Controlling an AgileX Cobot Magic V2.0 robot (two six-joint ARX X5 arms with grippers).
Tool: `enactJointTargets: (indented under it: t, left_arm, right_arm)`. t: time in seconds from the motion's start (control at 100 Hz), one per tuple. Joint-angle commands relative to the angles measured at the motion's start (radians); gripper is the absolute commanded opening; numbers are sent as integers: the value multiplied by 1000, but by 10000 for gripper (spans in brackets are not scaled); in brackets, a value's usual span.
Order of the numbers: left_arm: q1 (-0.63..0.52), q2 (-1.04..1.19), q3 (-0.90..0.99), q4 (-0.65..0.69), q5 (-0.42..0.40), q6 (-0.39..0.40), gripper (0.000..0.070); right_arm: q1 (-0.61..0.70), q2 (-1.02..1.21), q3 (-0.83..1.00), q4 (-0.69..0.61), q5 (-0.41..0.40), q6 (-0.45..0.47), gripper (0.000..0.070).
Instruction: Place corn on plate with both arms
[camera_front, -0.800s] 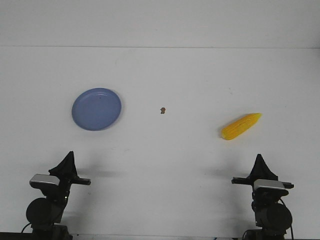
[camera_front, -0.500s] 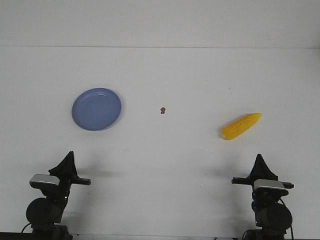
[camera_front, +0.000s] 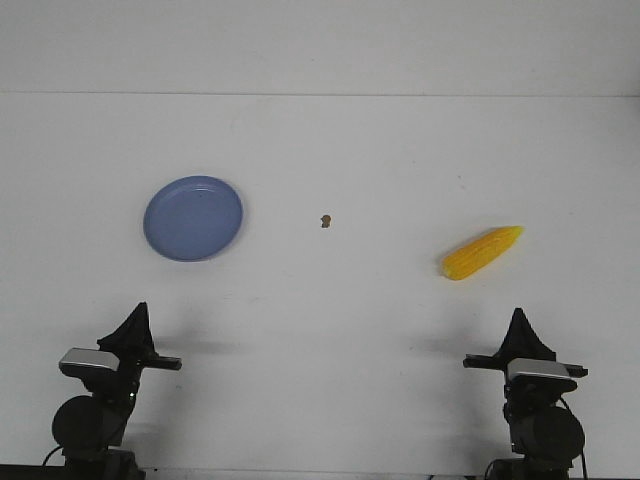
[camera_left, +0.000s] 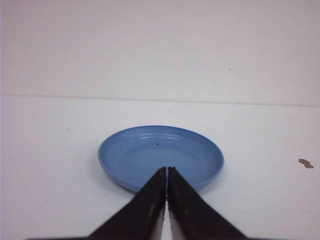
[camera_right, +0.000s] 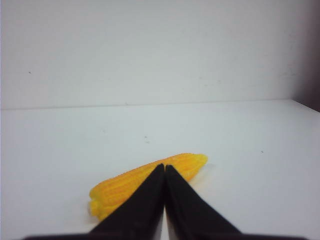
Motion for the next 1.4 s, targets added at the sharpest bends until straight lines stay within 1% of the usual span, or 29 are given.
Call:
enactJointTargets:
  t: [0.0, 0.11, 0.21, 0.28, 0.35, 0.5, 0.63, 0.86, 1.0, 1.07, 1.18, 1.39]
  left_arm:
    - [0, -1, 15, 15, -3, 5, 13]
    - [0, 2, 61, -3, -3, -13, 13]
    - [0, 22, 128, -55, -3, -39, 13]
    - [0, 57, 192, -107, -3, -62, 13]
    - [0, 101, 256, -161, -3, -64, 13]
    - [0, 255, 429, -319, -3, -64, 13]
    - [0, 422, 596, -452, -3, -64, 13]
    - [0, 655, 811, -619, -2, -64, 13]
    - [0, 759, 878, -698, 4, -63, 13]
    - [0, 797, 888, -710, 5, -61, 13]
    - [0, 827, 888, -710, 5, -61, 13]
    - [0, 824, 888, -705, 5, -61, 14]
  right_arm:
    - [1, -1, -2, 12, -3, 1, 4]
    - [1, -1, -2, 23, -4, 3, 4]
    - [1, -1, 6, 49, -4, 4, 4]
    - [1, -1, 29, 40, 0, 6, 4]
    - [1, -1, 70, 3, 13, 7, 4]
    - [1, 25, 198, -150, 42, 6, 4]
    - [1, 101, 333, -290, 42, 2, 4]
    - [1, 336, 599, -584, 42, -1, 4]
    - [1, 489, 728, -704, 41, -1, 4]
    - [1, 552, 766, -724, 40, -1, 4]
    - [1, 614, 790, -713, 33, -1, 4]
    - [1, 640, 791, -695, 31, -1, 4]
